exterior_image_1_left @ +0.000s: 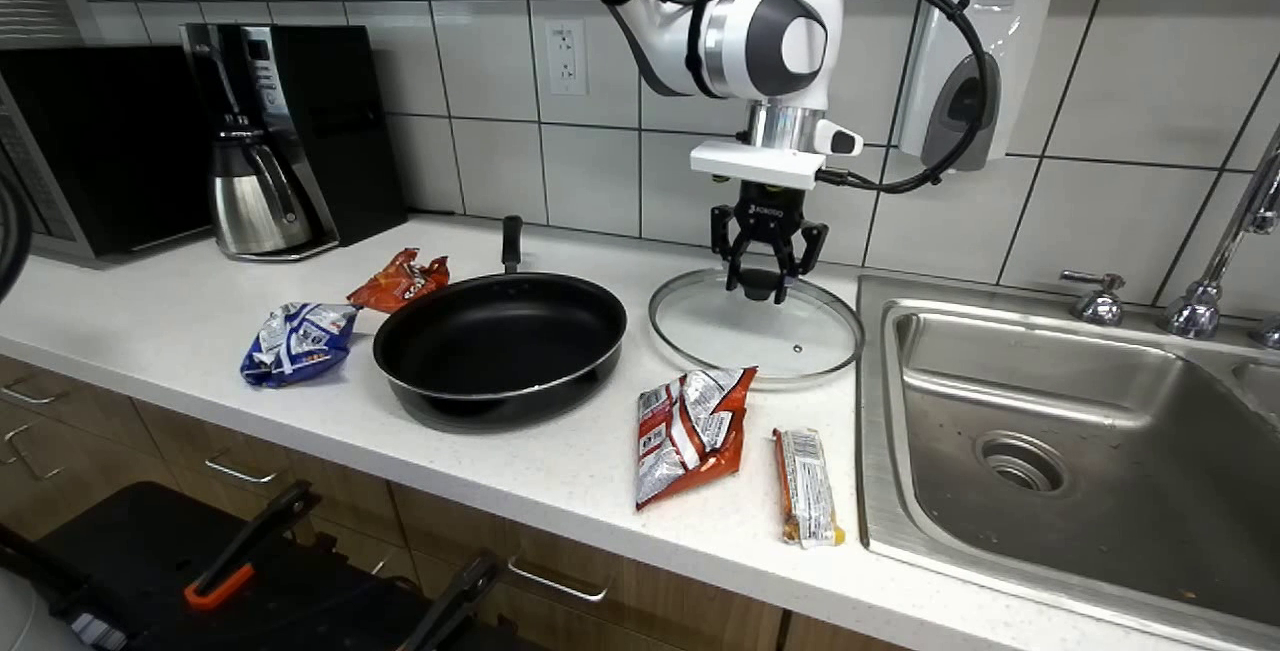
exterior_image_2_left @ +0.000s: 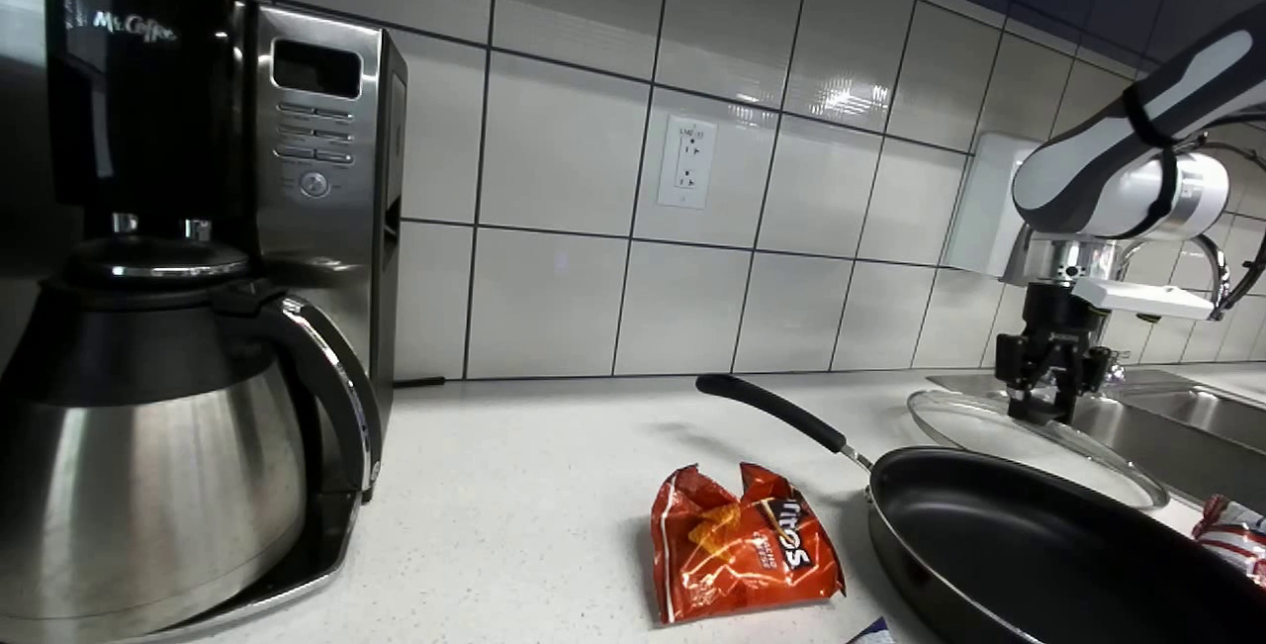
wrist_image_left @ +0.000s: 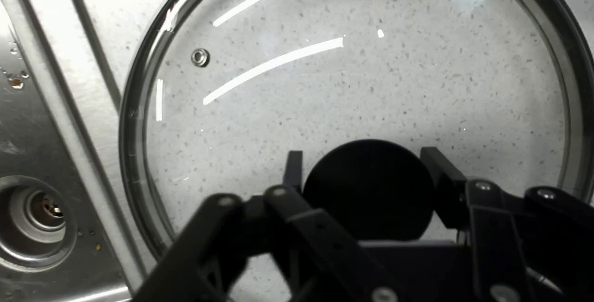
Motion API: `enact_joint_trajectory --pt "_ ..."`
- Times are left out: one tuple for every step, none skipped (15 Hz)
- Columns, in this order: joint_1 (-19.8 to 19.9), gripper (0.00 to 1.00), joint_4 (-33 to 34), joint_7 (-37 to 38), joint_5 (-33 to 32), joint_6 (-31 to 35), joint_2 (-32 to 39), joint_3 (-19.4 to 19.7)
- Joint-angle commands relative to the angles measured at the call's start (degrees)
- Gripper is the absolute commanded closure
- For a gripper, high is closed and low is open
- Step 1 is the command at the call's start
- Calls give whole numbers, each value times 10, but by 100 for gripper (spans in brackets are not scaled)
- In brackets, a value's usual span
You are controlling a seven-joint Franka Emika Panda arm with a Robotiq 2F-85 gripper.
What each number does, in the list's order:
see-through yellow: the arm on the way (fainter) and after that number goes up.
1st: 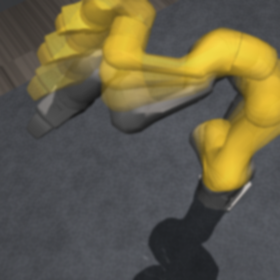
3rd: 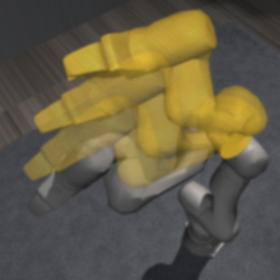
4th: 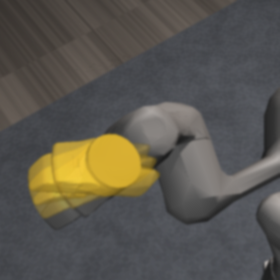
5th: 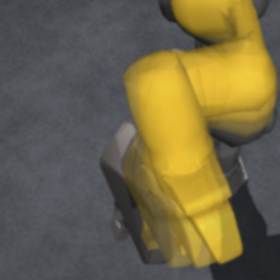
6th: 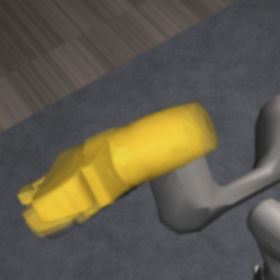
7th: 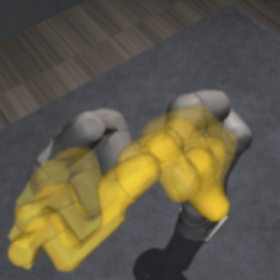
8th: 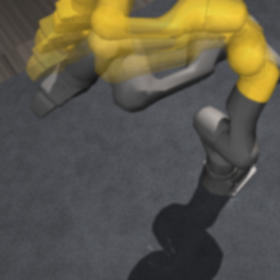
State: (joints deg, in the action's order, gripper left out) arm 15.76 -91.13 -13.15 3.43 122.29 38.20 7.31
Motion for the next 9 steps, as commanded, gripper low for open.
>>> enact_joint_trajectory --pt "16 3 29 -16 9 -28 -2 -14" --pt "16 2 30 -16 9 -27 -3 -14" --pt "16 0 30 -16 10 -25 -6 -14" --pt "16 0 28 -17 10 -23 -11 -14" --pt "16 0 26 -18 10 -21 -16 -15" --pt "16 0 19 -20 10 -22 -27 -15" --pt "16 0 13 -23 11 -22 -35 -16" --pt "16 0 3 -27 11 -24 -48 -16" --pt "16 0 -5 -33 12 -27 -60 -18"
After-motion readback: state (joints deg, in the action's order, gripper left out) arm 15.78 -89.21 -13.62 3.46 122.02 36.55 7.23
